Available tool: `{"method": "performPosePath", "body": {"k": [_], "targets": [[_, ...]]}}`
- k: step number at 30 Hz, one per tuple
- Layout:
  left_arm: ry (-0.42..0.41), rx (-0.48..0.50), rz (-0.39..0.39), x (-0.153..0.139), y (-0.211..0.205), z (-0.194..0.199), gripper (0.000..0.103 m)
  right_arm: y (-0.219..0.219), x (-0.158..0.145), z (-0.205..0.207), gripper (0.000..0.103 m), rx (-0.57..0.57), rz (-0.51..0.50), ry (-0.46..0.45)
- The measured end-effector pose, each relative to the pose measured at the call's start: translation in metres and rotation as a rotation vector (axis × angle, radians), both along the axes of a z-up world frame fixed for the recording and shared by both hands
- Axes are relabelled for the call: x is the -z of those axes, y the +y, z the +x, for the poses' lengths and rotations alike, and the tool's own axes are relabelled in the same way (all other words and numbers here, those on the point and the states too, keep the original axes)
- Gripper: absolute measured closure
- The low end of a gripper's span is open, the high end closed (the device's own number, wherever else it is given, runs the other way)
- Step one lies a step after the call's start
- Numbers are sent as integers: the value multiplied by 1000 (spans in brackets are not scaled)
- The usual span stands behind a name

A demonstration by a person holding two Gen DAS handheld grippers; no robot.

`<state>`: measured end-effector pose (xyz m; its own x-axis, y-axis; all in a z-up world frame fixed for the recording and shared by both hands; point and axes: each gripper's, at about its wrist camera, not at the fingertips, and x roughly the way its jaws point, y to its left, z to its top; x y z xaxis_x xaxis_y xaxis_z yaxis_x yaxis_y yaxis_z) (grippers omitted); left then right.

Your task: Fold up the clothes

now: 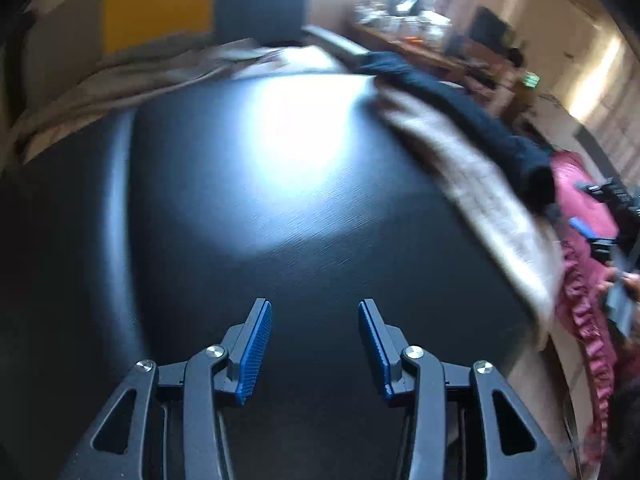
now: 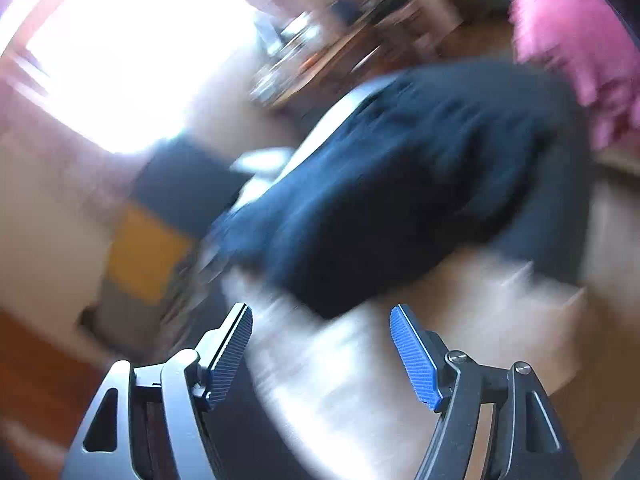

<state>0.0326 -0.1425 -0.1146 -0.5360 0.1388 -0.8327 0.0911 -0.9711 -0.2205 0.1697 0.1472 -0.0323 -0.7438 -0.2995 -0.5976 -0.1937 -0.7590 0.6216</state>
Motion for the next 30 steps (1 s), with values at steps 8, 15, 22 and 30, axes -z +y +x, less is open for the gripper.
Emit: {"method": "performPosePath", "body": {"k": [8,15,22,30], "targets": [[132,384,58,-64,132,-124,56,79,-2,-14,29,182,-39,-104],[65,562,35,-52,218,-217,56,80,12,-28,27,172,-121,-96],[-39,624,68,-17,253,-251,57,71,14,-35,0,143,-163,-61],[3,573,63,-7,252,-248,92,94,41,-77,95,119,-91,-124]]}}
